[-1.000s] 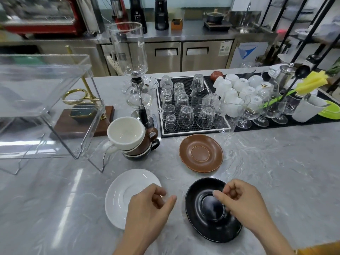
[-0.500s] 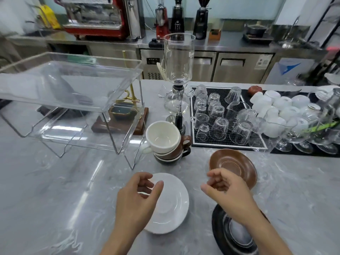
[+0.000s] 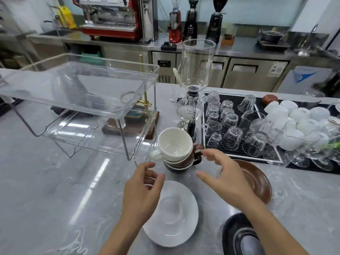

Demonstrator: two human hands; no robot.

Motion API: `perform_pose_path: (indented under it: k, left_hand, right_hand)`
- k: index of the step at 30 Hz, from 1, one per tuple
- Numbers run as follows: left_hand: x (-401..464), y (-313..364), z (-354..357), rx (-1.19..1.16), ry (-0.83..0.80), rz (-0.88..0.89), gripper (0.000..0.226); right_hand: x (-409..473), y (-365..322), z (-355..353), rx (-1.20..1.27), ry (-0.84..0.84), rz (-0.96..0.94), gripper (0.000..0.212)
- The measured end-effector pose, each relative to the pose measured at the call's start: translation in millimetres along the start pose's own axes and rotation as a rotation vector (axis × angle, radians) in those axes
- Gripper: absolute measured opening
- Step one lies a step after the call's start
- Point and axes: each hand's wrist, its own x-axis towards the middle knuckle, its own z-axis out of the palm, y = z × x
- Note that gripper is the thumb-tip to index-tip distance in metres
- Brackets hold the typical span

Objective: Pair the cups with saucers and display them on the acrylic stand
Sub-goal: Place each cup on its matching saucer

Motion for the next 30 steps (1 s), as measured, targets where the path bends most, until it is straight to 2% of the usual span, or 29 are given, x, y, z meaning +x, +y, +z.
perform_pose_path:
  k: [4, 11, 16, 23, 30]
  left_hand:
    - [9.4, -0.5, 7.0, 0.018, 0.004, -0.007, 0.026]
    - [19.6, -5.7, 17.0, 0.05, 0.026, -0.038, 0.026]
    - [26.4, -1.5, 22.1, 0.058, 0.013, -0.01, 0.026]
    - [32.0, -5.9, 25.5, -0.006, 0.057, -0.018, 0.019]
    - [34.4, -7.4, 25.3, -0.043, 0.083, -0.001, 0.024]
  right_hand:
    - [25.8, -5.1, 1.5, -0.046, -0.014, -0.086, 0.062]
    - [63.1, -6.1, 15.3, -0.08, -0.103, -0.126, 0.088]
    - [81.7, -6.1, 18.9, -0.101, -0.221, -0.15, 0.107]
    - [89.0, -3.0, 21.1, -0.067, -0.249, -0.156, 0.112]
    - [87.8, -5.9, 19.5, -0.043, -0.231, -0.15, 0.114]
